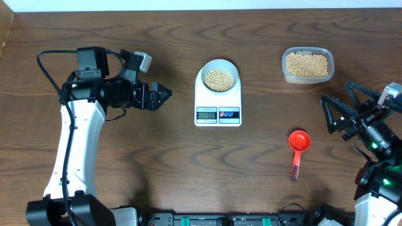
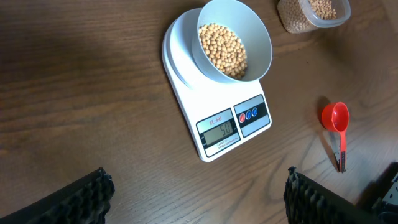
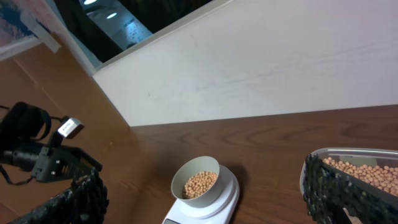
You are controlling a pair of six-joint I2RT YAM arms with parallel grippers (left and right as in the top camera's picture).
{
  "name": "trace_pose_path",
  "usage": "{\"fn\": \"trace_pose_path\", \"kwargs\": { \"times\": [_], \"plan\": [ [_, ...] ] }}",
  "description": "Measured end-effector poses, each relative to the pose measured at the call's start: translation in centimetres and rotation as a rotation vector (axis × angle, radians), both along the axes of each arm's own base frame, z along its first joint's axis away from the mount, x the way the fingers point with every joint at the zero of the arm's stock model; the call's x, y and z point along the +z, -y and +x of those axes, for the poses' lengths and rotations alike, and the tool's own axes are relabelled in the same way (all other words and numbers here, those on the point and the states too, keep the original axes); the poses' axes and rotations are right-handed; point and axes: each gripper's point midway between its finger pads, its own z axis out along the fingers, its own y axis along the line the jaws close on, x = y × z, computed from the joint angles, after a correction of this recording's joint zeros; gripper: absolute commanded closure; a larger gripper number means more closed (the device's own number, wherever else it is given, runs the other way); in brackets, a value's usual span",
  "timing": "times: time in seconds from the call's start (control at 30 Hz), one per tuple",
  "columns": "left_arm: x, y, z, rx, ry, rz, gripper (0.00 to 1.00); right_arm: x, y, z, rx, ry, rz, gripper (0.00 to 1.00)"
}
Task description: Scoop item into bowl and weigh 50g on scale
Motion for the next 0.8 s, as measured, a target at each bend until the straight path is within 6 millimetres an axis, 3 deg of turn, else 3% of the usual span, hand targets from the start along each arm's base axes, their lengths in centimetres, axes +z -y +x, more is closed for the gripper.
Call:
{"fn": "trace_pose_path", "kwargs": {
  "times": [0.8],
  "plan": [
    [0.0,0.0,0.0,0.0,0.0,0.0,0.1,-0.04,0.01,0.01,0.0,0.005,-0.01,0.01]
  ]
}}
